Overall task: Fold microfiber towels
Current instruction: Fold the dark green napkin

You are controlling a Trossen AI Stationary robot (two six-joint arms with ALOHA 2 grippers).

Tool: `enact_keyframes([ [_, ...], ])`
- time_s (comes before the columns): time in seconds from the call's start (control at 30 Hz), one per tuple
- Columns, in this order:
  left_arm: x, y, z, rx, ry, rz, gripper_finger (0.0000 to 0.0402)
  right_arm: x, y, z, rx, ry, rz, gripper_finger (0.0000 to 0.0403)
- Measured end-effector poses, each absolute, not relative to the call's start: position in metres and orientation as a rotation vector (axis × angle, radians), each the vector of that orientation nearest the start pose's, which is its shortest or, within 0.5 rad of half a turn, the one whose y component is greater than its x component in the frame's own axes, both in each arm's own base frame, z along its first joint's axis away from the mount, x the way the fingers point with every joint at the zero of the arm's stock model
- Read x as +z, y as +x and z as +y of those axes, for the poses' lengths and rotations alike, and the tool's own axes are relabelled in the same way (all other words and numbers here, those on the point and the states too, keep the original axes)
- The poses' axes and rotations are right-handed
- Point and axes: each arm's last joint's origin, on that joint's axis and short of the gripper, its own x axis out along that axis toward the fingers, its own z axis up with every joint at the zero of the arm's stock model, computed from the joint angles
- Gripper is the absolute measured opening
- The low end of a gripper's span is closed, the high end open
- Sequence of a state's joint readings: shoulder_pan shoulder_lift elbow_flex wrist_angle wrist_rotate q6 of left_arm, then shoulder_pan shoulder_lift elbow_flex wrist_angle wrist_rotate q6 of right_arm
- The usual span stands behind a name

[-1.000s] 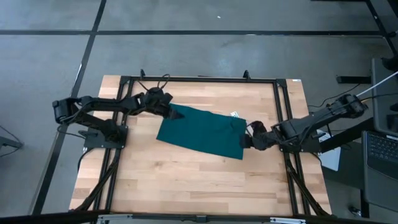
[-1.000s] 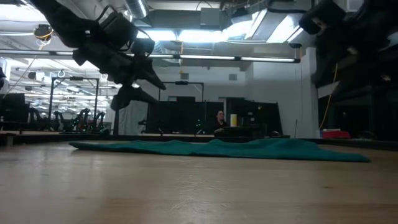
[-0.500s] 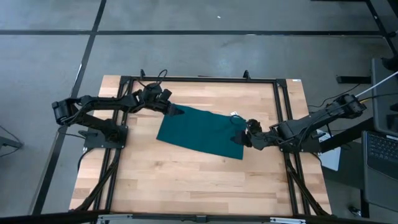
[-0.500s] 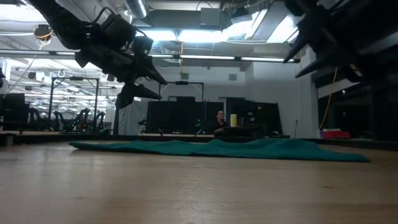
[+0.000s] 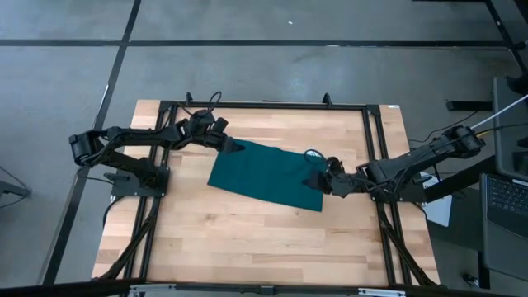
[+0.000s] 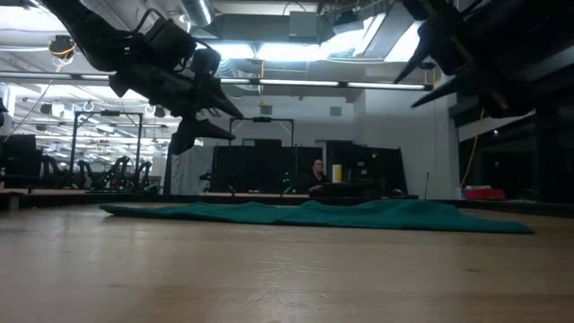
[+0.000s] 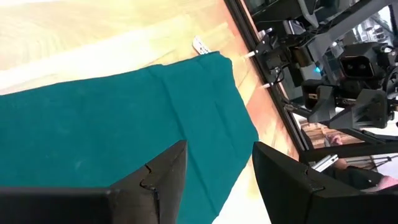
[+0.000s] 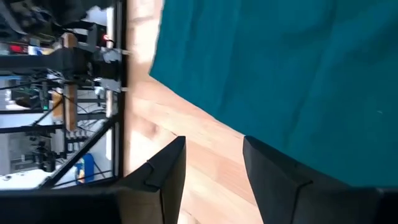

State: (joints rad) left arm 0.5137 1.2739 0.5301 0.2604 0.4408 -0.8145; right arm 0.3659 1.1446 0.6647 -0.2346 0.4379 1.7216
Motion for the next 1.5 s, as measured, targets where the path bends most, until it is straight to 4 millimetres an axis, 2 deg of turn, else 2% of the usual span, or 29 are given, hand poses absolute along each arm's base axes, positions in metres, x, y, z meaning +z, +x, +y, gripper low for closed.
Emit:
enact_keyframes([
  [0.23, 0.191, 0.221, 0.111, 0.245, -1.030, 0.375, 0.0180, 0.219, 0.216, 0.060, -0.642, 1.342, 0.422, 0.0151],
  [0.5, 0.191, 0.221, 0.111, 0.249, -1.044, 0.374, 0.0180, 0.222, 0.221, 0.054, -0.626, 1.341, 0.388, 0.0144],
  [0.97, 0.189, 0.220, 0.109, 0.235, -1.076, 0.409, 0.0180, 0.224, 0.229, 0.041, -0.587, 1.359, 0.394, 0.0160],
  [1.07, 0.189, 0.220, 0.109, 0.237, -1.075, 0.409, 0.0180, 0.219, 0.237, 0.033, -0.565, 1.357, 0.428, 0.0157],
  [1.33, 0.189, 0.220, 0.109, 0.223, -1.078, 0.413, 0.0180, 0.198, 0.279, 0.009, -0.474, 1.356, 0.527, 0.0141],
  [1.5, 0.189, 0.221, 0.108, 0.201, -1.092, 0.417, 0.0180, 0.200, 0.309, -0.006, -0.410, 1.304, 0.579, 0.0150],
])
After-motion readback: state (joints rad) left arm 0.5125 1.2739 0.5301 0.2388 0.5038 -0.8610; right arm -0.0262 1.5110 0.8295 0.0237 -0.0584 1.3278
